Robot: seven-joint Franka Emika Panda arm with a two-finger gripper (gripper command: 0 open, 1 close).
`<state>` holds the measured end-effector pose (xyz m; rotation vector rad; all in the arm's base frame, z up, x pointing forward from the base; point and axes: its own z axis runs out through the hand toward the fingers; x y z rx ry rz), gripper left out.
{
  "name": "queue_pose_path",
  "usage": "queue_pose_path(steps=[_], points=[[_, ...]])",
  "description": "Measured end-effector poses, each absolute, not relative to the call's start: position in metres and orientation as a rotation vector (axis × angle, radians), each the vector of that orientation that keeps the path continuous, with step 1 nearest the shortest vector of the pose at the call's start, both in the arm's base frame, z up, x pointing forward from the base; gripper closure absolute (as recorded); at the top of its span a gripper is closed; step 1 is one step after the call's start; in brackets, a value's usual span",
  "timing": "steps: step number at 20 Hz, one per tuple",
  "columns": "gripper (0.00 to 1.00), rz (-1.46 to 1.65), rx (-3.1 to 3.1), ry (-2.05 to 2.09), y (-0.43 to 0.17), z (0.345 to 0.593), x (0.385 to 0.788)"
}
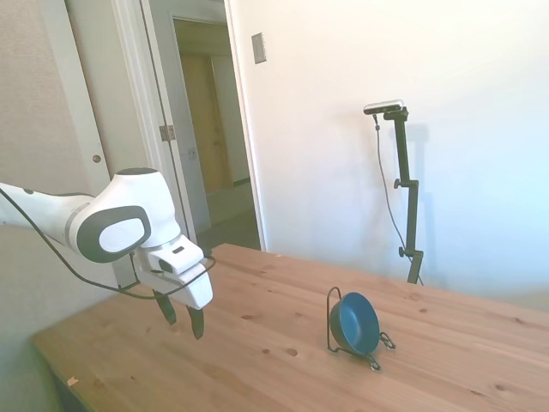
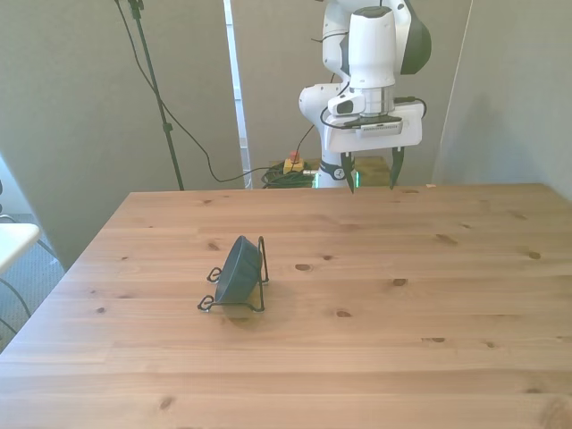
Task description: Unload the bowl
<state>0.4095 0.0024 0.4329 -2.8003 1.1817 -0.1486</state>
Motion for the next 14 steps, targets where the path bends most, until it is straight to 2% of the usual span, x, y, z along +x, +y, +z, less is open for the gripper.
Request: queue_pose_path(steps=[3,9,14], points=[[0.0,-0.16,-2.811,1.178,0.001,0.434,0.41],[0.0,-0.264,-2.803,1.063,-0.037,0.463,0.421],[0.0,-0.371,-2.836,0.895,-0.081,0.464,0.427]])
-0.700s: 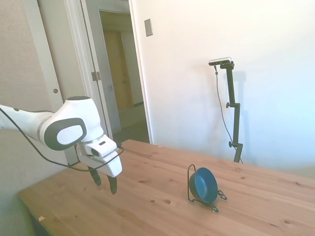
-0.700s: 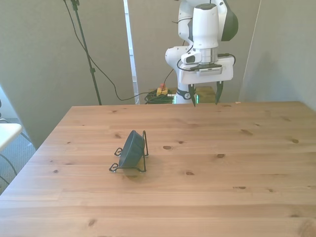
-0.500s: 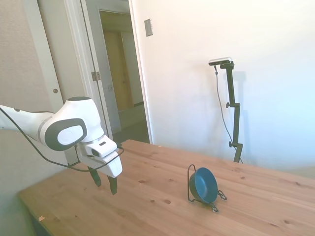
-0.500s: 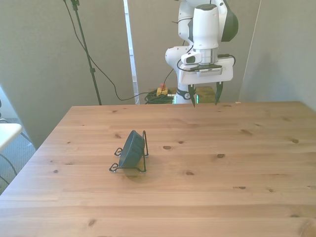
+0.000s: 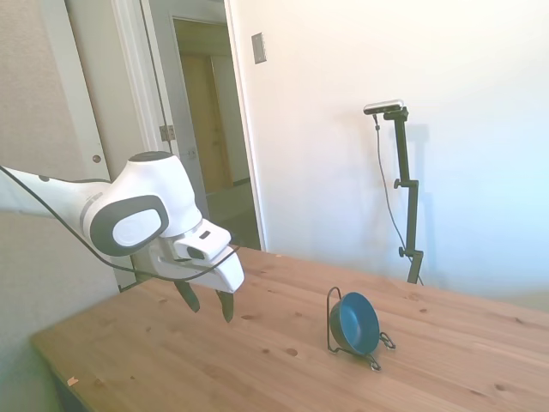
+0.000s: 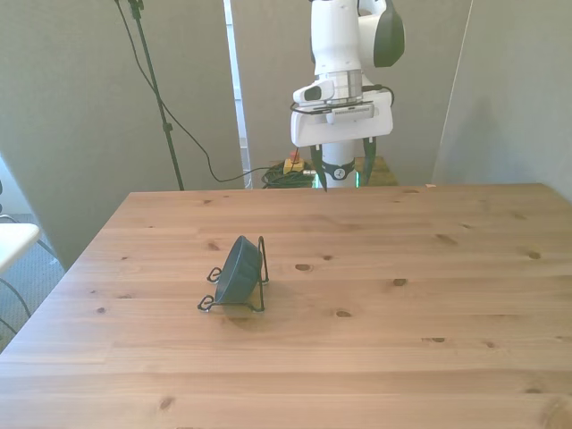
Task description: Unload the bowl
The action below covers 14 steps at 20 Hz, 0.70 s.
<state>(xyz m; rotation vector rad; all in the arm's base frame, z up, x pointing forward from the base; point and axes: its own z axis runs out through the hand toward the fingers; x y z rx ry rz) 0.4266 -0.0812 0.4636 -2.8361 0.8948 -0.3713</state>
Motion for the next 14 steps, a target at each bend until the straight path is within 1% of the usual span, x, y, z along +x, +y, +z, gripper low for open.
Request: queue_pose_path(steps=[3,8,10,11,14], points=[[0.0,-0.415,-2.842,0.824,-0.124,0.474,0.424],[0.0,-0.456,-2.825,0.848,-0.191,0.495,0.42],[0.0,-0.442,-2.821,0.861,-0.204,0.495,0.43],[0.0,-0.399,-2.84,0.865,-0.21,0.488,0.453],[0.0,-0.408,-2.839,0.872,-0.214,0.491,0.456]])
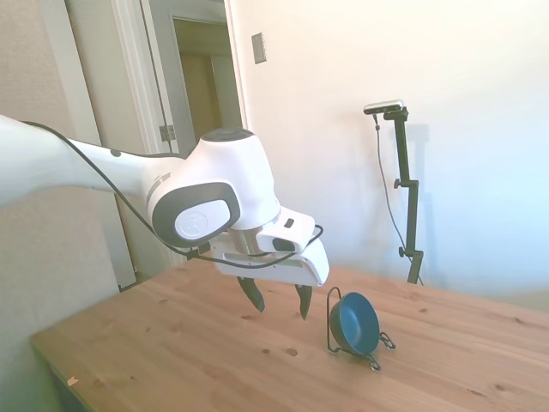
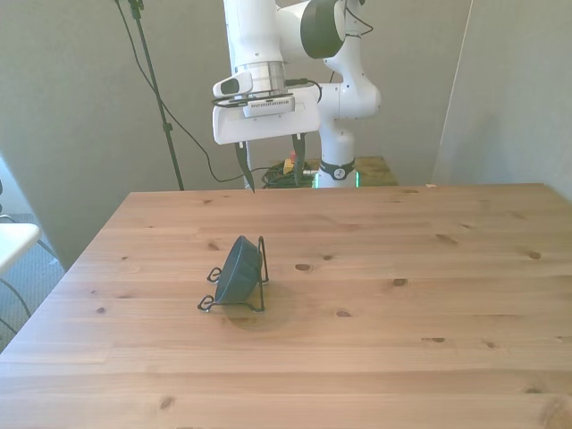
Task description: Unload the bowl
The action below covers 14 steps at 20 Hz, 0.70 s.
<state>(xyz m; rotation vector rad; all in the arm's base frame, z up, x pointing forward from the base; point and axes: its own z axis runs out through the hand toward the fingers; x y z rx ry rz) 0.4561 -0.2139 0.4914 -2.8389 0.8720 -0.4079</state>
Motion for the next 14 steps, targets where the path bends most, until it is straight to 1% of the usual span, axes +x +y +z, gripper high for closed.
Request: queue_pose_path(steps=[4,10,14], points=[[0.0,-0.433,-2.804,0.848,-0.234,0.491,0.471],[0.0,-0.388,-2.794,0.712,-0.257,0.472,0.497],[0.0,-0.341,-2.77,0.614,-0.283,0.471,0.504]])
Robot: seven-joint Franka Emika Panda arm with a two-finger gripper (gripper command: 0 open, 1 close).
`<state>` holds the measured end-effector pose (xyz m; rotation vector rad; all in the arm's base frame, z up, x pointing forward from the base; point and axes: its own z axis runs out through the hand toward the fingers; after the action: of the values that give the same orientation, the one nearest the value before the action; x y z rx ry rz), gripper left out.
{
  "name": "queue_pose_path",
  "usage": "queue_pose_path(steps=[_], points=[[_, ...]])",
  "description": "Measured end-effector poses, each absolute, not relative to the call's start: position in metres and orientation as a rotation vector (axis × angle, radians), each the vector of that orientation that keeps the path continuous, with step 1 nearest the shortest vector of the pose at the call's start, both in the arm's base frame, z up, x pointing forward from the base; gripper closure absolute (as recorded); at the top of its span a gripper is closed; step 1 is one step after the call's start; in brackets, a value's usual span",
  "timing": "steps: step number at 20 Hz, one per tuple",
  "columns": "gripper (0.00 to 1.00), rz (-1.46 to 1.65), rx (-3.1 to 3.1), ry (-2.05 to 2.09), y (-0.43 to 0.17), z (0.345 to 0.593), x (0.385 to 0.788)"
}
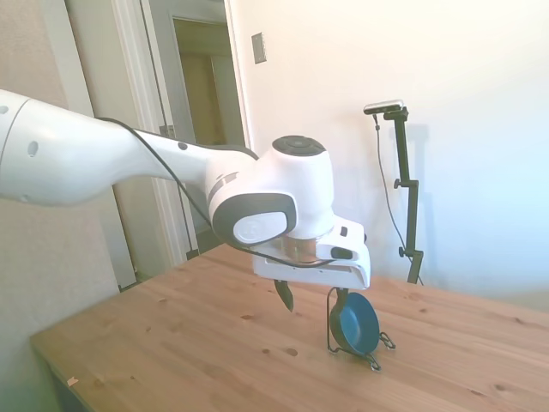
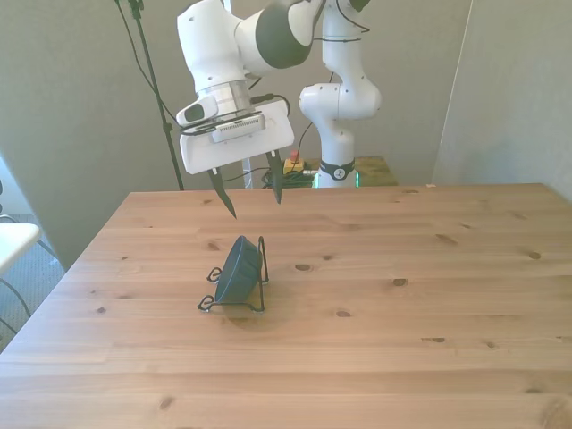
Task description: Unload the bowl
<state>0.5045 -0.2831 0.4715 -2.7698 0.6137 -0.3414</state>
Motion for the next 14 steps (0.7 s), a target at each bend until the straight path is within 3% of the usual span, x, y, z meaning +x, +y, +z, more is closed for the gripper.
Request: queue_pose_path(steps=[14], points=[[0.0,-0.179,-2.762,0.529,-0.322,0.459,0.548]])
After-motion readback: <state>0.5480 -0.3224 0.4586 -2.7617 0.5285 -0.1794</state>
